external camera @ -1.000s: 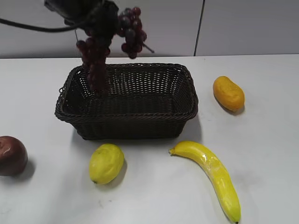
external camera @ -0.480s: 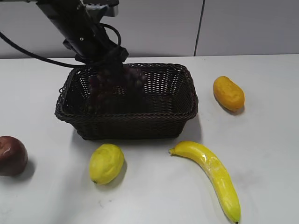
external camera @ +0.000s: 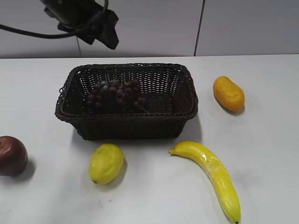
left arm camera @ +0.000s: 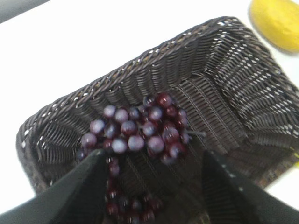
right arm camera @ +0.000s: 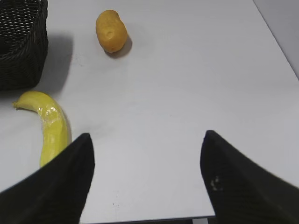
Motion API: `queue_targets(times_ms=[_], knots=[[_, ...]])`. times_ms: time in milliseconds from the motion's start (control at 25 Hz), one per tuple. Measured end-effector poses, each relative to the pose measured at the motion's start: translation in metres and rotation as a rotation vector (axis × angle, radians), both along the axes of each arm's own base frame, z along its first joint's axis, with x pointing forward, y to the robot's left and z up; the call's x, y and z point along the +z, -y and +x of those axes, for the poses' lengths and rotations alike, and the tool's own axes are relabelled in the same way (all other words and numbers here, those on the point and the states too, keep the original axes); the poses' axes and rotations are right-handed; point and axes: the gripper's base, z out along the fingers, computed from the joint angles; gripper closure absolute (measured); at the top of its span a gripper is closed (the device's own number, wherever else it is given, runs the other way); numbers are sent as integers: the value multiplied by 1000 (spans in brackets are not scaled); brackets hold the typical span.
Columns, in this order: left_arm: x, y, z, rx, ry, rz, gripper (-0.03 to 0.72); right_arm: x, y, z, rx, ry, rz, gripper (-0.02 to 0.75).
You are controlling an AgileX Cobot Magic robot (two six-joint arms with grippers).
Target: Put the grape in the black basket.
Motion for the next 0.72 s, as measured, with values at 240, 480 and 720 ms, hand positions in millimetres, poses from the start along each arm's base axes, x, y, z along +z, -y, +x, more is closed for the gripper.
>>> queue_targets(times_ms=[240,480,720], knots=[[59,-27,-39,40,61,3,93,0,0,0,0,0,0,200],[98,-68,-68,156,131,79,95,0,0,0,0,0,0,200],[120,-112,-85,303,172,126,104,0,0,0,0,0,0,200]])
